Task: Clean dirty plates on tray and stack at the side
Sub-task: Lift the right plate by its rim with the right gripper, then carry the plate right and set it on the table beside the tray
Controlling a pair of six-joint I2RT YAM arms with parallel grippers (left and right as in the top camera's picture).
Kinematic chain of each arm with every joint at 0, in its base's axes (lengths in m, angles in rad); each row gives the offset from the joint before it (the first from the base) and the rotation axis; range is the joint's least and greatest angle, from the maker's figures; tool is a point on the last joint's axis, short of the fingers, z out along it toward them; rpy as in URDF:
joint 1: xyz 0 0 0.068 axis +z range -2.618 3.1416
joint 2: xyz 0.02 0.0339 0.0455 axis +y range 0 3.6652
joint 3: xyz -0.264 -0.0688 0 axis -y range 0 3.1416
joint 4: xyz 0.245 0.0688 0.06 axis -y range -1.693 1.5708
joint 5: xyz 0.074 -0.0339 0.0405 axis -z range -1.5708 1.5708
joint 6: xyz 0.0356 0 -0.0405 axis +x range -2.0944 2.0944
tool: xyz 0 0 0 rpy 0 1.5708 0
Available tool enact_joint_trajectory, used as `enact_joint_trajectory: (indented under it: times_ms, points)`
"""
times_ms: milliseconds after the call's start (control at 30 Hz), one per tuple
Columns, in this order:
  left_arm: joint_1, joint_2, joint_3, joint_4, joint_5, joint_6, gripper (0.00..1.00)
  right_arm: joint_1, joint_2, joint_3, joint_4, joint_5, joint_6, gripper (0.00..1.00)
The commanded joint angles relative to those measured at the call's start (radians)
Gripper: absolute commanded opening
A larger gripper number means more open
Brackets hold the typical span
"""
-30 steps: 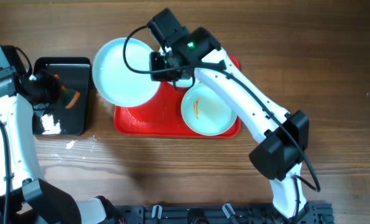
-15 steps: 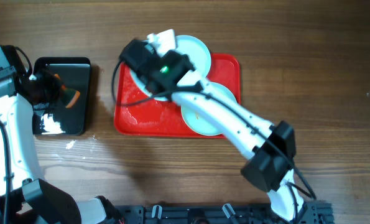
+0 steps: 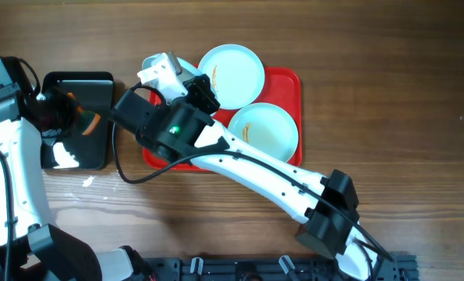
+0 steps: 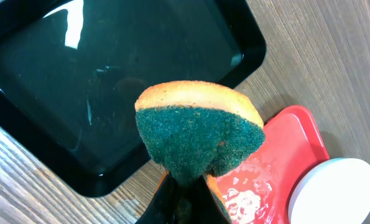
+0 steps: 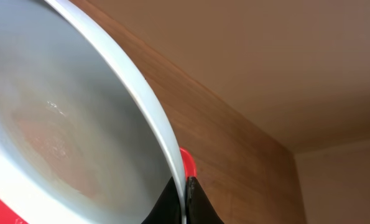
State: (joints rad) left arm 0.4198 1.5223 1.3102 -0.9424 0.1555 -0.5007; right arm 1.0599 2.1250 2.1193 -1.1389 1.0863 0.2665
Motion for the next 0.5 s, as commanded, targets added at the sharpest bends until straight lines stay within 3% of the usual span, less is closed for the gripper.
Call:
enact_joint_trajectory:
  times_ms: [0, 167, 333, 467]
  points:
    - [0.001, 0.000, -0.011, 0.006, 0.012, -0.009, 0.04, 0.011, 0.013, 0.000, 0.005, 0.047, 0.011, 0.04]
    - [0.001, 0.000, -0.011, 0.006, 0.012, -0.009, 0.04, 0.008, 0.013, 0.000, 0.002, -0.203, 0.112, 0.04]
    - [-0.011, 0.000, -0.011, 0.006, 0.012, -0.009, 0.04, -0.043, -0.018, 0.003, -0.010, -0.513, 0.471, 0.04]
    - [-0.040, 0.000, -0.011, 0.006, 0.012, -0.003, 0.04, -0.290, -0.085, 0.003, -0.078, -0.940, 0.465, 0.04]
